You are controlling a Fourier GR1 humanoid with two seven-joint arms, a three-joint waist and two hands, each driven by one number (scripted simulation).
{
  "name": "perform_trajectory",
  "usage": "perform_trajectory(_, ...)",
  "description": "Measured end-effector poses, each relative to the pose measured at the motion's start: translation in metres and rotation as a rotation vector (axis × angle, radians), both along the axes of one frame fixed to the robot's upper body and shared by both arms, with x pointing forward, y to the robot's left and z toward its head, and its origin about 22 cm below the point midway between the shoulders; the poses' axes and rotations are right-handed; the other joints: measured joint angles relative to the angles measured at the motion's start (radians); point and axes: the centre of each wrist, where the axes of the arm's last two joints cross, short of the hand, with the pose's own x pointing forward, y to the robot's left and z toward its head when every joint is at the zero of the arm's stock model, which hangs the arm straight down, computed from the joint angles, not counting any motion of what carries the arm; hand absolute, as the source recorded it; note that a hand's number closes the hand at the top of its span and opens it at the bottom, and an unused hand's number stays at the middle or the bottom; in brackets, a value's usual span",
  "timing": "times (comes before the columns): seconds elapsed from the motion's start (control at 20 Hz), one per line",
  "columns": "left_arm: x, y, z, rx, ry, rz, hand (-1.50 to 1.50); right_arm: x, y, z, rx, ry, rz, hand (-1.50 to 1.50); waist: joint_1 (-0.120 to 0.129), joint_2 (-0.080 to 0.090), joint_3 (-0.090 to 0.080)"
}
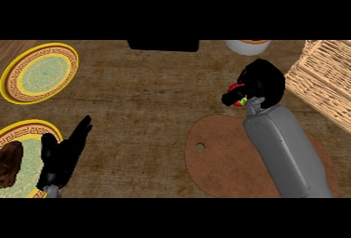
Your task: Pick the tomato from the cutting board and place it in the basket
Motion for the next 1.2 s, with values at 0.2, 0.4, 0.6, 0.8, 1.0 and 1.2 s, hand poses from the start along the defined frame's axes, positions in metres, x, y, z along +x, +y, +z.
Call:
perform_trajectory(0.2,-0.002,0.003,-0.001,0.001,0.012,0.014,0.00,0.008,0.007,0.047,0.087,-0.309,-0.064,1.50,-0.012,-0.006,0.000)
perform_trajectory(0.4,-0.005,0.006,-0.001,0.004,0.021,0.025,0.00,0.018,0.012,0.085,0.085,-0.509,-0.129,1.50,-0.020,-0.010,-0.001)
perform_trajectory(0.6,-0.008,0.007,-0.001,0.006,0.030,0.036,0.00,0.027,0.010,0.122,0.060,-0.608,-0.202,1.50,-0.033,-0.014,-0.002)
perform_trajectory(0.8,-0.009,0.008,-0.004,0.008,0.032,0.041,0.00,0.034,-0.002,0.161,0.038,-0.673,-0.284,1.50,-0.044,-0.017,-0.001)
perform_trajectory(1.0,-0.012,0.009,-0.004,0.009,0.021,0.050,0.00,0.042,-0.029,0.186,0.034,-0.696,-0.364,1.50,-0.045,-0.016,-0.001)
perform_trajectory(1.2,-0.013,0.013,-0.006,0.005,0.024,0.051,0.00,0.045,-0.053,0.203,0.036,-0.702,-0.421,1.50,-0.052,-0.018,0.000)
